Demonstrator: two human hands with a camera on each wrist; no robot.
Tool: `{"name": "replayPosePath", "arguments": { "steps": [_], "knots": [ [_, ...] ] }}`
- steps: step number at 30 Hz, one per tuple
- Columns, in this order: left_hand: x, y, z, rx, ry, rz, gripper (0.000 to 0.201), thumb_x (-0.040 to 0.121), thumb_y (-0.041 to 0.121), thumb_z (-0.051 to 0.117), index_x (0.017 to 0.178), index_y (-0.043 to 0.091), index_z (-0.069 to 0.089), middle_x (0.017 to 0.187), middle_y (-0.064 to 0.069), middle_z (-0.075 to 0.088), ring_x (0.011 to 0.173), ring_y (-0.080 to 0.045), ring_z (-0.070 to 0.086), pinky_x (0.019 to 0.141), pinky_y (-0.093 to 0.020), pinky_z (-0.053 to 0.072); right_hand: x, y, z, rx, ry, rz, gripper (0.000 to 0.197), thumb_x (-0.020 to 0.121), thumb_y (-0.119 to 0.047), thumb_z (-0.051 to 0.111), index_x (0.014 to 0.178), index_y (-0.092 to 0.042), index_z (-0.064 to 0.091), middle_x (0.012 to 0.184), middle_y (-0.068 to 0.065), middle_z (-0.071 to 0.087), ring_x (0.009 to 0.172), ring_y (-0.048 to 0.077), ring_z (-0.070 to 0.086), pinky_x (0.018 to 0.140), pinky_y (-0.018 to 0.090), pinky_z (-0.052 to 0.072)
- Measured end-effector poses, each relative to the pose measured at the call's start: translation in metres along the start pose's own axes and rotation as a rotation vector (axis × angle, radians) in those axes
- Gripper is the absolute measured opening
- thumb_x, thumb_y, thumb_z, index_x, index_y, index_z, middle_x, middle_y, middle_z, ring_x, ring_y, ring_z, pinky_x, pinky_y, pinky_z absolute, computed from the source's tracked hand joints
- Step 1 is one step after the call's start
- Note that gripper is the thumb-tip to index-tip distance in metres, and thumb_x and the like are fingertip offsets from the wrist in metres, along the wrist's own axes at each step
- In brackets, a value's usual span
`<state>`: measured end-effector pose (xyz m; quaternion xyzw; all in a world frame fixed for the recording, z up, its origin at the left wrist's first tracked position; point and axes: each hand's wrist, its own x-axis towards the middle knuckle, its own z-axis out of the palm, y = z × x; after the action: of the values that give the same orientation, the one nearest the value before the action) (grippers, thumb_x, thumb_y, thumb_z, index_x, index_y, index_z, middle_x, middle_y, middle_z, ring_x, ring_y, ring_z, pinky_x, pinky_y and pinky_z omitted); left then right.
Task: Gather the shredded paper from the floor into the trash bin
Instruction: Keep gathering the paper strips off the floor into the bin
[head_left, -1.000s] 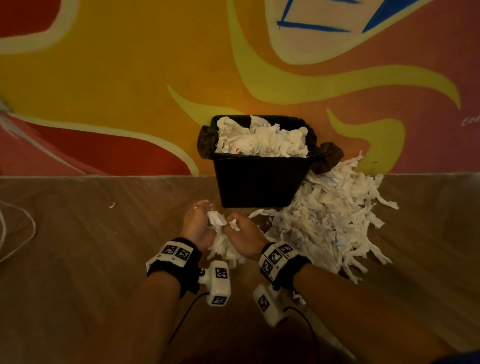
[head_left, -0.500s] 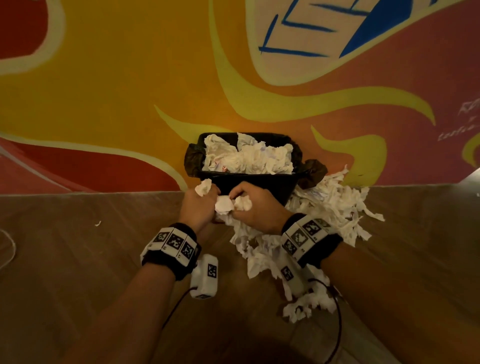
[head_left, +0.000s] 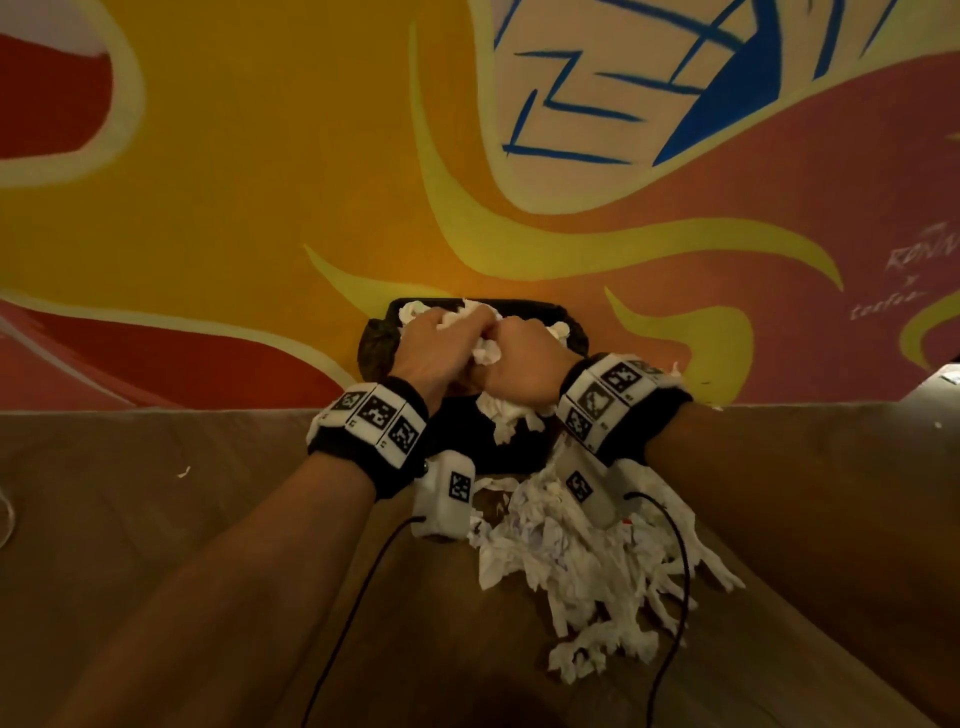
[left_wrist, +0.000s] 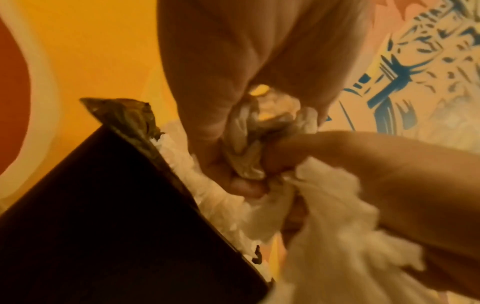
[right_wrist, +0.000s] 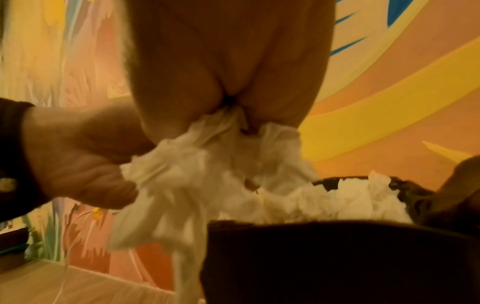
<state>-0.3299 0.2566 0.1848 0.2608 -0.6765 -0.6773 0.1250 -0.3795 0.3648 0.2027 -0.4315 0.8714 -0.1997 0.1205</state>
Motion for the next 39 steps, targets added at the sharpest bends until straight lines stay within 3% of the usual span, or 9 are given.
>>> {"name": "replayPosePath", "arguments": {
  "steps": [8,12,16,19,25,29,32,34,39],
  "knots": [
    [0.037,0.033,-0.024,0.502,-0.142,0.170,0.003,0.095,0.014,0.053,0.096,0.014,0.051,0.071,-0.006,0.052,0.051,-0.019,0.046,0.048,-0.029,0.040,0.017,0.035,-0.042,0.009,0.070,0.100,0.040,0.092,-0.036,0.056,0.098,0.001,0.069,0.093,0.021,0.070,0.081,0.037,0.064,0.071,0.043,0.053],
    [0.044,0.028,-0.028,0.903,-0.205,0.281,0.011,0.097,0.020,0.050,0.107,0.016,0.048,0.092,-0.009,0.056,0.062,-0.018,0.047,0.049,-0.030,0.032,0.025,0.048,-0.044,0.026,0.264,0.135,0.024,0.091,-0.034,0.059,0.095,-0.013,0.072,0.093,0.002,0.070,0.079,0.016,0.062,0.055,0.022,0.040],
    [0.051,0.012,-0.023,1.180,-0.243,0.163,0.051,0.098,0.043,0.040,0.141,0.016,0.033,0.134,-0.016,0.041,0.112,-0.037,0.048,0.090,-0.046,0.044,0.040,0.042,-0.035,0.091,0.224,0.152,0.025,0.095,-0.031,0.051,0.098,-0.009,0.062,0.087,0.009,0.062,0.079,0.028,0.056,0.065,0.030,0.038],
    [0.052,0.007,-0.022,1.235,-0.293,0.072,0.037,0.101,0.041,0.025,0.112,0.012,0.046,0.138,-0.019,0.035,0.112,-0.032,0.038,0.089,-0.041,0.026,0.045,0.033,-0.027,0.142,0.007,0.194,0.026,0.101,-0.033,0.035,0.094,-0.009,0.044,0.081,0.004,0.047,0.069,0.021,0.043,0.067,0.032,0.034],
    [0.054,0.005,-0.020,1.204,-0.485,-0.027,0.030,0.105,0.013,0.027,0.115,-0.003,0.050,0.117,-0.021,0.061,0.111,-0.023,0.058,0.098,-0.033,0.035,0.048,0.050,-0.021,-0.118,-0.229,0.343,0.049,0.103,-0.030,0.027,0.149,-0.013,0.024,0.155,0.017,0.014,0.129,0.039,0.038,0.108,0.045,0.032],
    [0.050,0.009,-0.017,1.199,-0.396,-0.041,0.055,0.102,0.015,0.037,0.152,0.007,0.015,0.150,-0.014,0.037,0.129,-0.031,0.046,0.096,-0.036,0.041,0.047,0.063,-0.013,-0.140,-0.288,0.294,0.055,0.100,-0.008,0.034,0.151,-0.011,0.015,0.125,0.022,0.046,0.080,0.028,0.050,0.077,0.038,0.044],
    [0.056,0.006,-0.017,1.234,-0.359,0.097,0.059,0.098,0.011,0.045,0.151,0.011,0.020,0.127,-0.013,0.055,0.106,-0.031,0.058,0.081,-0.039,0.049,0.045,0.072,-0.008,-0.068,-0.144,0.259,0.041,0.095,0.000,0.039,0.134,-0.009,0.032,0.096,0.017,0.055,0.077,0.028,0.050,0.065,0.036,0.040],
    [0.058,0.006,-0.019,1.238,-0.281,0.194,0.041,0.096,0.010,0.049,0.137,0.009,0.042,0.101,-0.012,0.061,0.080,-0.027,0.059,0.065,-0.036,0.050,0.045,0.076,-0.007,-0.065,-0.125,0.265,0.022,0.095,-0.001,0.040,0.115,-0.011,0.039,0.089,0.008,0.051,0.077,0.028,0.049,0.064,0.033,0.040],
    [0.057,0.007,-0.028,1.303,-0.117,0.322,0.007,0.087,0.019,0.066,0.086,0.013,0.069,0.099,-0.013,0.069,0.091,-0.029,0.062,0.081,-0.039,0.055,0.041,0.071,-0.015,-0.378,-0.064,0.138,0.011,0.092,-0.014,0.059,0.103,-0.016,0.062,0.094,-0.001,0.059,0.094,0.024,0.054,0.078,0.031,0.042]
  ]
}}
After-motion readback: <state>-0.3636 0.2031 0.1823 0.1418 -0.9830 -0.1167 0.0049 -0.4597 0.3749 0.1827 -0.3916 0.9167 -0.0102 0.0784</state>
